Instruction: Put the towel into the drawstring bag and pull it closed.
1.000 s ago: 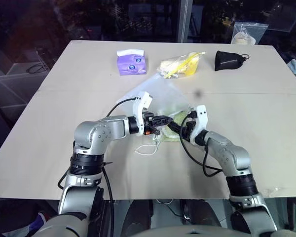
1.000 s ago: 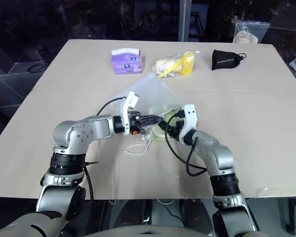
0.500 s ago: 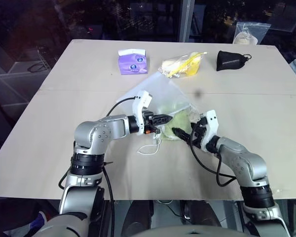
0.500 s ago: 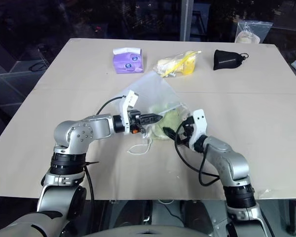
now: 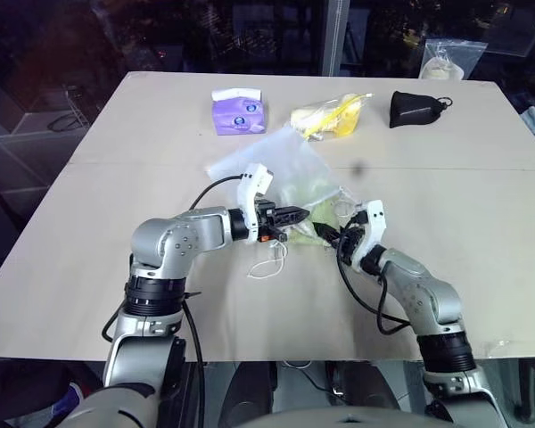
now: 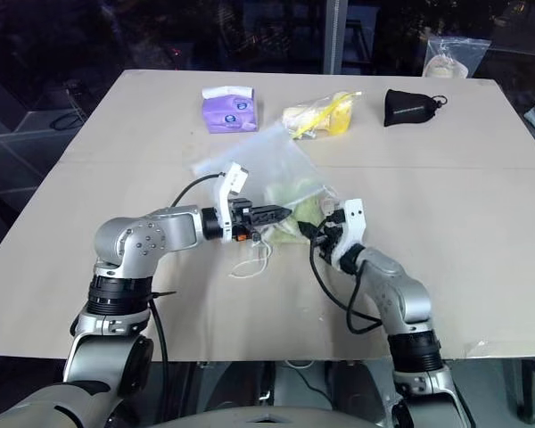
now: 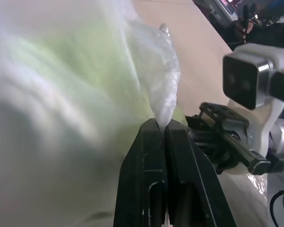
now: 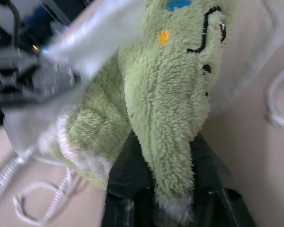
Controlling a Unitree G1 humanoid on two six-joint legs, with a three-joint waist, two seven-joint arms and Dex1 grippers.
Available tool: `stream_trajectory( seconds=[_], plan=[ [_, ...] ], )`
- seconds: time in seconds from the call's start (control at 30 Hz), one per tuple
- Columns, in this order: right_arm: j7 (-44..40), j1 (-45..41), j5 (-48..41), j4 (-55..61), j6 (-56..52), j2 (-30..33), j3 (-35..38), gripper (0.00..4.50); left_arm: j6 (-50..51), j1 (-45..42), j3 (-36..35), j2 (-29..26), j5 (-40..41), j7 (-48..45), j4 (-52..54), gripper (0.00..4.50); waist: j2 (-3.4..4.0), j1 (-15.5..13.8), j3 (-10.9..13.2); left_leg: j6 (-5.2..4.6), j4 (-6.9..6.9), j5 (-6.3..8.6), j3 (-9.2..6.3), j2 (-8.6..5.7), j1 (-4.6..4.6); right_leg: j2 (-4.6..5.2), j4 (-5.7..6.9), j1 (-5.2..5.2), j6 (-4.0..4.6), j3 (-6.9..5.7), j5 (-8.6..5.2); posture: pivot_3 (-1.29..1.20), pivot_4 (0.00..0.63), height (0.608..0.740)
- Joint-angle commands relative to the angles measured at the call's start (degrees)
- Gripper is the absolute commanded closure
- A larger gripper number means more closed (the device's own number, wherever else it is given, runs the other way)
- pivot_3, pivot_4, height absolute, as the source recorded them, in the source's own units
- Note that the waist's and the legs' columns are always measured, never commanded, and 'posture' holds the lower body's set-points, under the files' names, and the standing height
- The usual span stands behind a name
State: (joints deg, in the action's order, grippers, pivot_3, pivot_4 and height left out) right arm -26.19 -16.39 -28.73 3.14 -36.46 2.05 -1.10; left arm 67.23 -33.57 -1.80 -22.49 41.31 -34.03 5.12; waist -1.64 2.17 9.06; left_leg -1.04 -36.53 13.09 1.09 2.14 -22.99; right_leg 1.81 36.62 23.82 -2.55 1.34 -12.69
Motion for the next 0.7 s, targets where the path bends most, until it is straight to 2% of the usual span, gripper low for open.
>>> stream_trajectory(
  seconds=[0.03, 0.33, 0.57, 0.7],
  plan=[
    [-2.7, -2.1, -4.1, -0.9, 1.8, -2.0, 2.0, 4.50, 1.0, -0.3, -1.2, -0.9, 1.9, -0.8, 2.8, 4.50, 0.00, 0.0, 0.0, 0.00, 0.00, 0.00, -0.01, 0.00, 0.00, 0.00, 0.00, 0.00, 0.07, 0.00, 0.04, 0.00, 0.150, 0.740],
    [-5.6, -8.0, -6.8, -10.6, 4.8, -7.7, 4.5, 4.50, 6.0, 0.1, -3.9, -1.1, 7.0, -1.0, 4.5, 4.50, 0.02, 0.1, 0.1, 0.00, 0.01, 0.00, -0.03, 0.01, 0.00, 0.00, 0.03, 0.02, 0.16, -0.01, 0.10, 0.00, 0.150, 0.740],
    [-8.3, -13.7, -12.0, -19.3, 8.0, -13.7, 9.5, 4.50, 12.7, 1.1, -7.2, -0.4, 13.0, 0.0, 5.8, 4.50, 0.03, 0.1, 0.2, 0.00, 0.02, 0.00, -0.12, 0.01, -0.01, 0.02, 0.04, 0.02, 0.16, -0.02, 0.11, 0.00, 0.150, 0.740],
    [-9.8, -15.6, -11.8, -24.0, 9.3, -15.3, 8.0, 4.50, 14.8, 2.0, -8.5, 0.7, 15.2, 1.6, 6.8, 4.50, 0.03, 0.1, 0.2, 0.00, 0.02, 0.00, -0.13, 0.00, -0.01, 0.09, 0.03, 0.02, 0.16, 0.01, 0.11, 0.00, 0.150, 0.740]
  ],
)
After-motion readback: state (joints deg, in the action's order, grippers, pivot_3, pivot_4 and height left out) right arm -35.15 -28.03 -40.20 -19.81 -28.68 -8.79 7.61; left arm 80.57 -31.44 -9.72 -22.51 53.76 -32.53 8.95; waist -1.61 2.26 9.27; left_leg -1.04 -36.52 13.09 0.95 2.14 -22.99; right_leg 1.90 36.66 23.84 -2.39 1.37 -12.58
